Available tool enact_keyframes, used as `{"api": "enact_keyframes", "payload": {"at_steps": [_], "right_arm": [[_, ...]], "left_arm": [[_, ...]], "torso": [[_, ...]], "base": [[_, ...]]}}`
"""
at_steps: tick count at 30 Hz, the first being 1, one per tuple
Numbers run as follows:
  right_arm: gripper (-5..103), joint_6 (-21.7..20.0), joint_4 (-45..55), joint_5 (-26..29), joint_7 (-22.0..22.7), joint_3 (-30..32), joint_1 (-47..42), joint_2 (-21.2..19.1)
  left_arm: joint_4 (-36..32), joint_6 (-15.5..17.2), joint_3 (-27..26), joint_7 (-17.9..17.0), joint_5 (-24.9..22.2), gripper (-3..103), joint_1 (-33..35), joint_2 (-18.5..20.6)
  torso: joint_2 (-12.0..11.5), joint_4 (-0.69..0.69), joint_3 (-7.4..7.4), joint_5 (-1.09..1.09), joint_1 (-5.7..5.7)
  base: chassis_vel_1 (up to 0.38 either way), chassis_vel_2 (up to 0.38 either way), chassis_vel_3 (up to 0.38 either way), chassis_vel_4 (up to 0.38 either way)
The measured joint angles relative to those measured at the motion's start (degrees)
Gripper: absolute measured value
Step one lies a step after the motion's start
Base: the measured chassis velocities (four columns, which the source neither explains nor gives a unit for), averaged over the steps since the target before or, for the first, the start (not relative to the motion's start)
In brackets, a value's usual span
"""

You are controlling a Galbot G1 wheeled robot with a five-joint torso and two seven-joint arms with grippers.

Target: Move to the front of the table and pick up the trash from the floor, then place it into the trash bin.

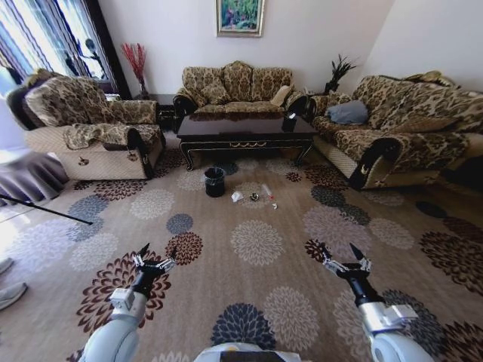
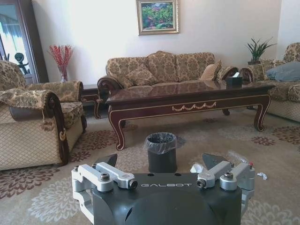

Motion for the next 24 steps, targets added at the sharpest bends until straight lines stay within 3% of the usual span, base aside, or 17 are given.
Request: {"api": "enact_keyframes", "payload": {"at_steps": [11,18,24], "right_arm": [[100,1.35,-1.25,-0.45,-1.13,-0.26,0.15,0.44],[100,1.37,-1.67,-0.82,-1.14,-0.33,0.47,0.38],[100,1.37,-1.68,-0.85,-1.11,-0.11,0.34,0.28]], "left_arm": [[0.34,-1.75,-0.44,0.83,1.3,100,0.62,-0.36],[0.04,-6.98,-0.84,1.52,3.59,100,0.34,-1.25],[0.3,-7.76,-0.58,1.6,2.4,99,0.33,-2.56]], "torso": [[-2.8,0.0,-1.61,0.0,-1.19],[-4.78,0.0,-2.78,0.0,-2.01],[-6.24,0.0,-3.62,0.0,-2.65]], "base": [[0.0,0.0,0.0,0.0],[0.0,0.0,0.0,0.0],[0.0,0.0,0.0,0.0]]}}
